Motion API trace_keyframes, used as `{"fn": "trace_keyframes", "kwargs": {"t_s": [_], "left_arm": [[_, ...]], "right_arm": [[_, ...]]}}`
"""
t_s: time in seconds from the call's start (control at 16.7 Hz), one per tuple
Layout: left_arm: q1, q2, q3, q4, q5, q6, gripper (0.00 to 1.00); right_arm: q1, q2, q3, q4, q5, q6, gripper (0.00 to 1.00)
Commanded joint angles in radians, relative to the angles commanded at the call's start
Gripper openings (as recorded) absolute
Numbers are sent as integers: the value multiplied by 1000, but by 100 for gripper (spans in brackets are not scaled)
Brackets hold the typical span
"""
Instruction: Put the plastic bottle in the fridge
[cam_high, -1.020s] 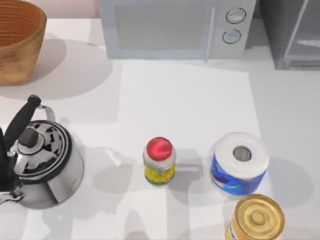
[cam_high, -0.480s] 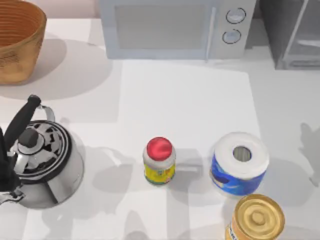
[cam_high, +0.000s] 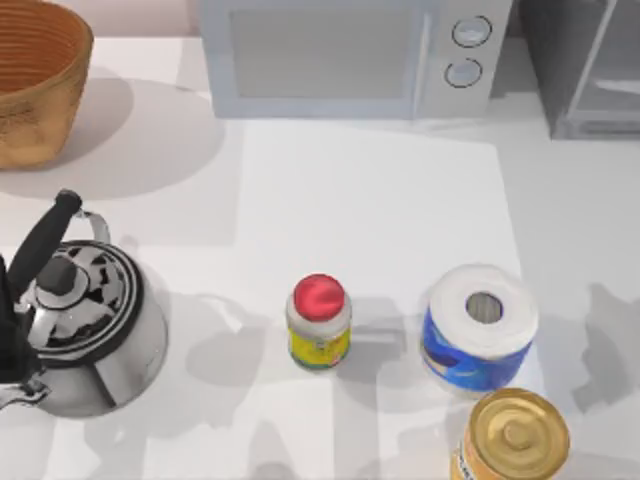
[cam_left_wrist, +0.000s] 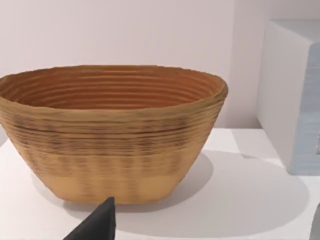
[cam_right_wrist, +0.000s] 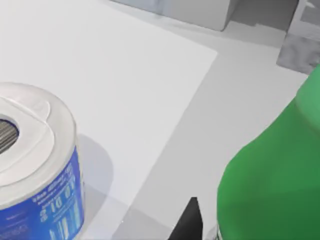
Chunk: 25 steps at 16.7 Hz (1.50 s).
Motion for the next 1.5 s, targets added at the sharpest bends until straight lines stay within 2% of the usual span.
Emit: {"fn": "trace_keyframes", "kwargs": {"t_s": [0.3,0.54,1.08,1.26,1.5], "left_arm": [[0,0,0,0,0,0,100],[0,0,0,0,0,0,100],[0,0,0,0,0,0,100],[0,0,0,0,0,0,100],[0,0,0,0,0,0,100]], "right_arm": [[56,-387,-112,17,281,186,1],[59,-509,-138,25,390,247,1],[44,-447,-89,79,383,254,1],[15,-290,19,200,359,262,1],[-36,62,210,418,311,274,1]]}}
